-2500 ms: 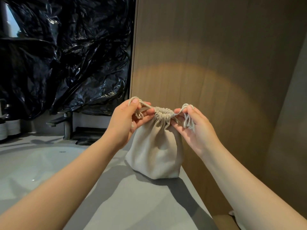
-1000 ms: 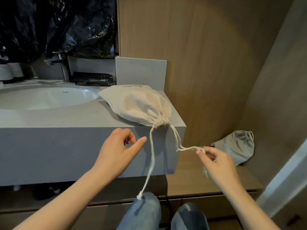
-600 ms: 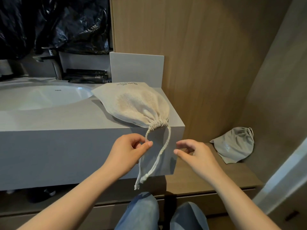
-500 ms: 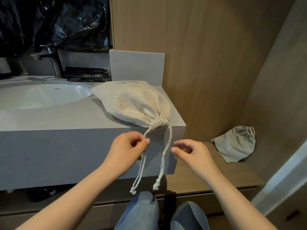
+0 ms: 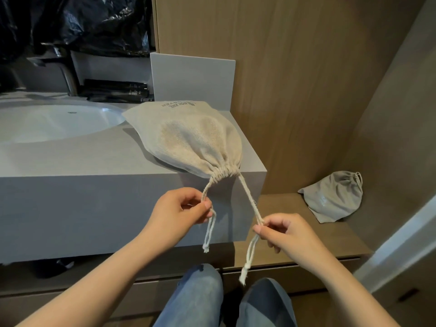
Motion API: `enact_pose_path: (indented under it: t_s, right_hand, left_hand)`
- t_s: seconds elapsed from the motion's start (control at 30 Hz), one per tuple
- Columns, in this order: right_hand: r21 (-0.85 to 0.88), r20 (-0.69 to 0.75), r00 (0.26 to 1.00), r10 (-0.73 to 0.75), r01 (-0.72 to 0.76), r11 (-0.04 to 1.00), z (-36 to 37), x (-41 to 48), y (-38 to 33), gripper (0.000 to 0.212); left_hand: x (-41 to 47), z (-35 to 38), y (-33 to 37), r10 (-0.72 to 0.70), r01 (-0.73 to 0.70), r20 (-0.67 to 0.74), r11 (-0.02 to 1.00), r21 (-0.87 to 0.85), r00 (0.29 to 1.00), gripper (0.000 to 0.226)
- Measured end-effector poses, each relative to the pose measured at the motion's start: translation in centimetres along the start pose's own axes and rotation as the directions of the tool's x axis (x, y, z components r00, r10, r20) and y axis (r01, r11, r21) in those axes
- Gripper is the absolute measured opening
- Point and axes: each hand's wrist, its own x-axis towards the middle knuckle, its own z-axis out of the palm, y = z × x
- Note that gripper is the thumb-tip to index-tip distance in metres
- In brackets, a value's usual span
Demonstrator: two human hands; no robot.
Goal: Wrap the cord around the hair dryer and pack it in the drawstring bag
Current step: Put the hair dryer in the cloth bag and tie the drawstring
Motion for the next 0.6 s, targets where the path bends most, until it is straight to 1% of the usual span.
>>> enact_pose_path:
  t_s: [0.1, 0.17, 0.2, 0.27, 0.33, 0.4, 0.43, 0.5, 0.53, 0.6]
  right_hand:
    - [0.177, 0.038, 0.996, 0.078, -0.084, 0.981, 0.1, -1.6, 0.1, 0.014]
    - [0.248, 0.065, 0.992, 0.108, -0.121, 0.961, 0.6, -2.2, 0.3, 0.014]
    - [0.266, 0.071, 0.991, 0.111, -0.127, 0.956, 0.8, -2.4, 0.4, 0.014]
    - [0.282, 0.079, 0.991, 0.105, -0.123, 0.952, 1.1, -2.6, 0.5, 0.016]
    - [0.291, 0.084, 0.992, 0.09, -0.111, 0.95, 1.2, -2.6, 0.8, 0.018]
    - [0.304, 0.093, 0.992, 0.081, -0.106, 0.947, 1.3, -2.7, 1.1, 0.015]
    - [0.308, 0.098, 0.992, 0.08, -0.107, 0.945, 1.3, -2.8, 1.3, 0.015]
    - [0.31, 0.088, 0.992, 0.093, -0.116, 0.943, 1.1, -2.8, 1.7, 0.014]
    - [0.317, 0.064, 0.992, 0.108, -0.123, 0.94, 1.0, -2.8, 1.9, 0.013]
    - [0.35, -0.013, 0.988, 0.156, -0.141, 0.926, 0.7, -2.6, 2.2, 0.014]
  left_hand:
    - [0.3, 1.2, 0.7, -0.076, 0.081, 0.031, 0.969, -0.234, 0.997, 0.011]
    - [0.5, 2.4, 1.4, -0.114, 0.135, 0.081, 0.931, -0.339, 0.99, 0.017]
    - [0.6, 2.9, 1.8, -0.124, 0.152, 0.098, 0.913, -0.378, 0.987, 0.018]
    - [0.7, 4.1, 2.9, -0.135, 0.174, 0.116, 0.87, -0.461, 0.984, 0.014]
    - [0.9, 4.8, 3.9, -0.144, 0.193, 0.132, 0.816, -0.545, 0.981, 0.022]
    - [1.0, 5.3, 4.6, -0.155, 0.215, 0.151, 0.789, -0.576, 0.976, 0.031]
    - [1.1, 5.5, 4.8, -0.161, 0.22, 0.152, 0.785, -0.579, 0.975, 0.031]
    - [1.2, 5.5, 5.1, -0.17, 0.221, 0.142, 0.772, -0.596, 0.975, 0.021]
    - [1.2, 5.3, 5.1, -0.174, 0.22, 0.134, 0.766, -0.604, 0.976, 0.016]
    - [1.2, 4.7, 5.0, -0.192, 0.233, 0.131, 0.785, -0.574, 0.973, 0.02]
